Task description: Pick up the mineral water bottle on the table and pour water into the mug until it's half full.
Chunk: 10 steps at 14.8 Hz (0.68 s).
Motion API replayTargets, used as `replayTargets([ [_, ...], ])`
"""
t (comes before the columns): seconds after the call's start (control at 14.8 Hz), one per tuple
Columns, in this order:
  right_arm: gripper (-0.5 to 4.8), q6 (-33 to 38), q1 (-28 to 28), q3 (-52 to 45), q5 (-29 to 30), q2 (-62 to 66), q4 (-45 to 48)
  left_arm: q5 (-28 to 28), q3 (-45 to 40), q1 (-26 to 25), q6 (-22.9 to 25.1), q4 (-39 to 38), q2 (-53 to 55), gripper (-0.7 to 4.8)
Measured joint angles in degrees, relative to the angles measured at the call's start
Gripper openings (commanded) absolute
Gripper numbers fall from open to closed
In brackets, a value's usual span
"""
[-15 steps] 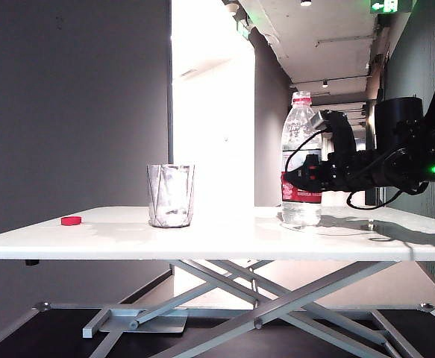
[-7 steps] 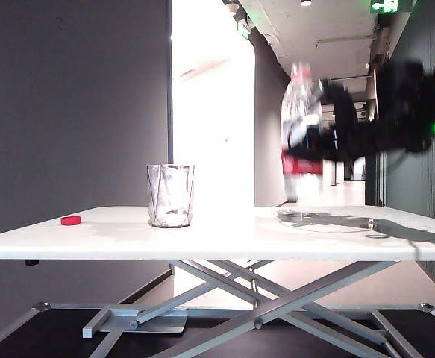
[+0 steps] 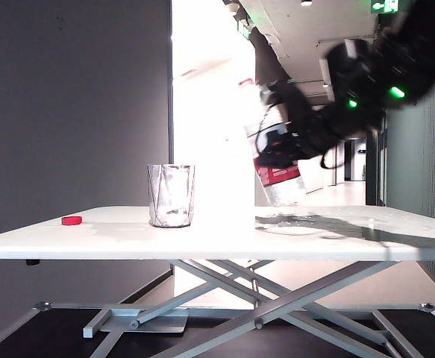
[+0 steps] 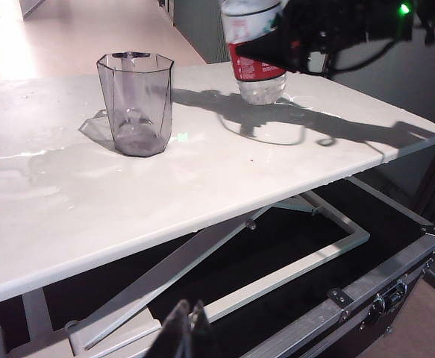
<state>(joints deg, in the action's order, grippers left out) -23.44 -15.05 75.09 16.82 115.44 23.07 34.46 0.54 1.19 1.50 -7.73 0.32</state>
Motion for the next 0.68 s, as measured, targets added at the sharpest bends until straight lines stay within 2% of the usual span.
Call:
replayTargets([
  [0.2, 1.79, -5.33, -3.82, 5.92, -9.49, -0.02, -7.61, 0.0, 0.0, 0.0, 0.0, 0.0, 0.0, -0.05],
  [0.68, 1.79, -19.1, -6.86, 8.41, -21.75, 0.7, -14.47, 0.0, 0.0, 0.0, 1.46, -0.02, -0.02, -0.05],
])
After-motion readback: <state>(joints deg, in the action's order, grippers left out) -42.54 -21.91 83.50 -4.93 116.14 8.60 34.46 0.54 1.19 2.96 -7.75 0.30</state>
